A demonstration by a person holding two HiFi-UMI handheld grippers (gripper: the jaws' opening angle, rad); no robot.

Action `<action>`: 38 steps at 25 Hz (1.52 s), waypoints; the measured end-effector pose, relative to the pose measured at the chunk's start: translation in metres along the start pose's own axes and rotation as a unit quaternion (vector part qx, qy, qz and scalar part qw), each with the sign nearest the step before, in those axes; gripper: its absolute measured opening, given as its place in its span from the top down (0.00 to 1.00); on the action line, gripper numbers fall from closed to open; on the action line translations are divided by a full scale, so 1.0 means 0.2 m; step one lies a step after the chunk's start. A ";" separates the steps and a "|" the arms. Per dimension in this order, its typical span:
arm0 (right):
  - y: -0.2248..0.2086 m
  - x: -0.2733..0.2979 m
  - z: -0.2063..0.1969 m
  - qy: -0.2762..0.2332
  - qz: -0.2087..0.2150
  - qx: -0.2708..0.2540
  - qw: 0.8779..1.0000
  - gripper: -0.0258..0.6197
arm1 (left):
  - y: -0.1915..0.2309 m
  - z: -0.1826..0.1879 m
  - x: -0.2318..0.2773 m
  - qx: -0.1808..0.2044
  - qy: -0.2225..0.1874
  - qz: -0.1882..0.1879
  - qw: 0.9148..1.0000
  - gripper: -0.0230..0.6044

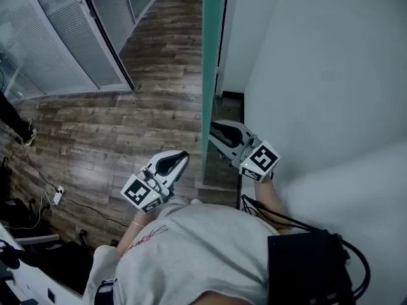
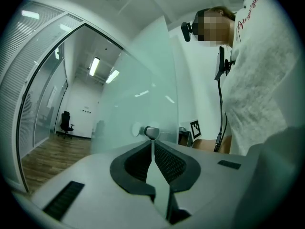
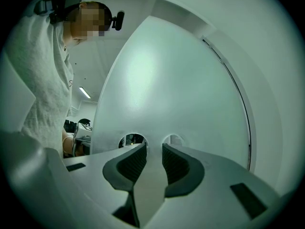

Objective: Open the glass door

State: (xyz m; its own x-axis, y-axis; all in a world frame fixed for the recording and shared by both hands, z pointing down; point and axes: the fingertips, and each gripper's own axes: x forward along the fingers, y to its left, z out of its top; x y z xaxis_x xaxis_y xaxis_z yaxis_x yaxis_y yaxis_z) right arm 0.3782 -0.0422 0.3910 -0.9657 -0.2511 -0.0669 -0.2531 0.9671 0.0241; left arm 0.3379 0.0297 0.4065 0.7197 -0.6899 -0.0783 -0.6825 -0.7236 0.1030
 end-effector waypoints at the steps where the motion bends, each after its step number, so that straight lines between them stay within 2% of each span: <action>1: 0.00 -0.01 0.00 0.001 0.000 -0.001 1.000 0.78 | 0.00 0.00 0.01 -0.001 -0.002 -0.005 1.000 0.91; 8: -0.03 -0.08 -0.01 0.023 -0.001 -0.020 1.000 0.79 | -0.05 0.00 0.07 0.009 0.000 -0.046 0.999 0.91; 19: -0.08 -0.22 0.01 0.030 -0.001 -0.014 0.999 0.79 | -0.04 -0.04 0.13 -0.008 0.018 -0.036 0.999 0.91; 24: -0.08 -0.28 0.01 0.031 0.003 -0.006 0.999 0.82 | -0.06 -0.03 0.14 -0.020 0.010 -0.046 0.999 0.91; 38: -0.09 -0.38 0.01 0.052 -0.006 -0.032 0.998 0.83 | -0.08 -0.03 0.16 -0.013 0.019 -0.065 0.998 0.91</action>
State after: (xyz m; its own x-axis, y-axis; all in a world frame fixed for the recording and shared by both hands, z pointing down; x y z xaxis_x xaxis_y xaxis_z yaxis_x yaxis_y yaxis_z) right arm 0.4563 -0.0409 0.3930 -0.9626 -0.2684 0.0370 -0.2644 0.9604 0.0882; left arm 0.3726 0.0202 0.4085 0.8060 -0.5893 -0.0547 -0.5806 -0.8052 0.1205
